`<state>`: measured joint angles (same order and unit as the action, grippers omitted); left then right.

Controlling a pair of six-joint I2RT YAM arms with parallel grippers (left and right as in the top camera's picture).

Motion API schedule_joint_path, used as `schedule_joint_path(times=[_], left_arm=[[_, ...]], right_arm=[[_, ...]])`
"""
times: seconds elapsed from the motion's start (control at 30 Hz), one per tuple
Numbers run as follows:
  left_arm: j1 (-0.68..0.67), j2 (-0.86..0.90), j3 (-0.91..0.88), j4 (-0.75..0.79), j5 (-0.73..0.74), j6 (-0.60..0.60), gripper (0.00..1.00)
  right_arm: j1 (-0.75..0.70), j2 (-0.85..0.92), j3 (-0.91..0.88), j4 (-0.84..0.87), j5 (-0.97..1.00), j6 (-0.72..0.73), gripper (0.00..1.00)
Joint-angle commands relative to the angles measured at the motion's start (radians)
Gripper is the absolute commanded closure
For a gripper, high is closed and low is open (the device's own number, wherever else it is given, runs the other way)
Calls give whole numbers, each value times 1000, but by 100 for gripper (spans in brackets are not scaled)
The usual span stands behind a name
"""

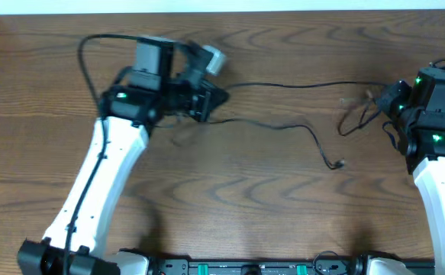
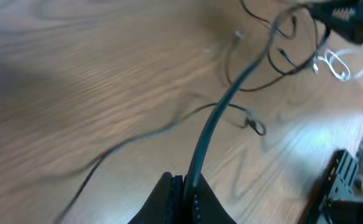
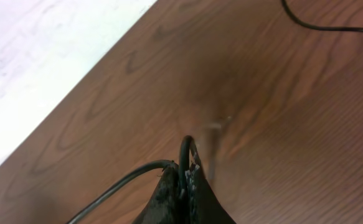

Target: Untangle cables

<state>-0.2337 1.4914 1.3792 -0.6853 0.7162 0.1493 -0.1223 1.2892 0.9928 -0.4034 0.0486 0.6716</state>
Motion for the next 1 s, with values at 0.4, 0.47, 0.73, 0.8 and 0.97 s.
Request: schedule_joint_path(times=[0.4, 0.47, 0.73, 0.8, 0.97], left_arm=[[155, -68, -1, -21, 5, -15, 93], [155, -68, -1, -21, -3, -12, 93], [155, -68, -1, -21, -32, -13, 93], [155, -68, -1, -21, -8, -12, 93], [155, -68, -1, 63, 221, -12, 92]], right_arm=[[-21, 110, 6, 93, -202, -68, 55], [-21, 110, 6, 92, -202, -68, 48], [-20, 110, 6, 67, -362, -238, 22], [-19, 113, 6, 50, -379, -300, 18], [27, 172, 5, 26, -447, -466, 7]])
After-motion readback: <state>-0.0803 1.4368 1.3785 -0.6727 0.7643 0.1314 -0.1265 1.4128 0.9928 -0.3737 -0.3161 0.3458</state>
